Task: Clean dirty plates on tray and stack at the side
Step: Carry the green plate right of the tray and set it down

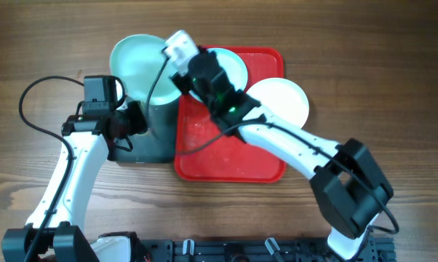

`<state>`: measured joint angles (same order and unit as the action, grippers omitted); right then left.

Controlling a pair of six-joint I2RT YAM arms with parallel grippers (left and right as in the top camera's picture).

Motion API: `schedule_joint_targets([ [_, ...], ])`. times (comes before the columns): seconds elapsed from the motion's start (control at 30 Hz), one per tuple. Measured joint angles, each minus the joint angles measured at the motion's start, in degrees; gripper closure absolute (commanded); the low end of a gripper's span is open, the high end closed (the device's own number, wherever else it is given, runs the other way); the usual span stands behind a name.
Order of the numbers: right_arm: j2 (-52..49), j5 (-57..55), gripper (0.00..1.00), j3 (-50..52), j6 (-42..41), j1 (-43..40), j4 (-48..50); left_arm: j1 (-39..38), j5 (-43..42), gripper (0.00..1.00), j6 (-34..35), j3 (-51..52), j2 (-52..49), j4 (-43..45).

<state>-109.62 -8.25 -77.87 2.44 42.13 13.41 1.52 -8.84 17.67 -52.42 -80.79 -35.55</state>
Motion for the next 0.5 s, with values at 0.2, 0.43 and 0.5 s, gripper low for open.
schedule_joint_targets([
  [0.2,0.1,14.5,0.96,-0.2,-17.9,-9.2,-11.4,0.0,0.0,0.96,0.0,0.0,0.0,0.0],
  [0.43,8.6,21.2,0.96,-0.3,-22.8,-18.7,-28.4,0.0,0.0,0.96,0.0,0.0,0.0,0.4],
  [0.5,14.5,23.2,0.96,-0.5,-22.7,-23.1,-33.3,0.0,0.0,0.96,0.0,0.0,0.0,0.4],
])
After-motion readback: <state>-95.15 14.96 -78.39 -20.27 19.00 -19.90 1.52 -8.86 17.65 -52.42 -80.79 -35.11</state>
